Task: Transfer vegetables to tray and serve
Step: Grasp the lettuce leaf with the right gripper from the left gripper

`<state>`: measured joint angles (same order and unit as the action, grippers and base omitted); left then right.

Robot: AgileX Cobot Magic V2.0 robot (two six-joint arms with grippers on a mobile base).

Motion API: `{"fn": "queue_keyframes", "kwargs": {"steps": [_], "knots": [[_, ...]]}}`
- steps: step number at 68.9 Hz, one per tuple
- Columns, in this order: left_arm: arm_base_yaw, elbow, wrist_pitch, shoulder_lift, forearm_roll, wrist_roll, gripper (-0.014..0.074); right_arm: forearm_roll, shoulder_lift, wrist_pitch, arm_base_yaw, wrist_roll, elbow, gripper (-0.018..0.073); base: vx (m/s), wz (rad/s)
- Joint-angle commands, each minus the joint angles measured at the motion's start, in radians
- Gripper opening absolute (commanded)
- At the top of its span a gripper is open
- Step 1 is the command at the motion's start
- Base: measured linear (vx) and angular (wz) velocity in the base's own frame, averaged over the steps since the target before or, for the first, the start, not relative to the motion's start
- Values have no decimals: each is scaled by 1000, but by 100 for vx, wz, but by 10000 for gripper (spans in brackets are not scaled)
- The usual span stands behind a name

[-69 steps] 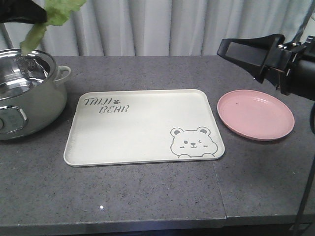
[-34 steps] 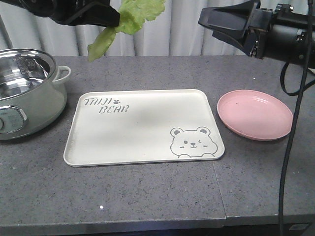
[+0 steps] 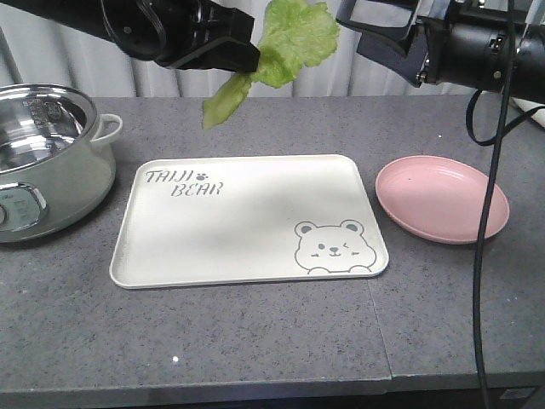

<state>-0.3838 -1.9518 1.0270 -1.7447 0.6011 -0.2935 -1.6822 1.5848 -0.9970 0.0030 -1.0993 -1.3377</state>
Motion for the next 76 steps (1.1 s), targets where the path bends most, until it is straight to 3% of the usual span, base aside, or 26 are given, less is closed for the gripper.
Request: {"fn": "queue_keyframes", "kwargs": {"steps": [1,10,24,35,44,61,76], "knots": [[-14,-26,-75,47,44,0,-7,-135,-23,-31,-2,4,-33,590,0,0],[-17,-26,-74,46,44,0,-7,-135,-14,-32,29,3,-33,590,0,0],[-23,-26,-72,46,44,-1,-7,-135,-12,78,116,-16,-33,590,0,0],[-23,-26,-61,46,43,-1,-7,-135,-12,90,137,-22,-33,572,0,0],[-23,-26,-53,46,44,-1,-7,-135,-12,103,136,-18,-33,449,0,0],[-23,-26,-21,46,45,-1,-4,-135,-12,121,136,-19,-33,-19,0,0],[-23,-26,-20,51,53,-1,95,-135,-12,86,136,-19,-33,-10,0,0]]}}
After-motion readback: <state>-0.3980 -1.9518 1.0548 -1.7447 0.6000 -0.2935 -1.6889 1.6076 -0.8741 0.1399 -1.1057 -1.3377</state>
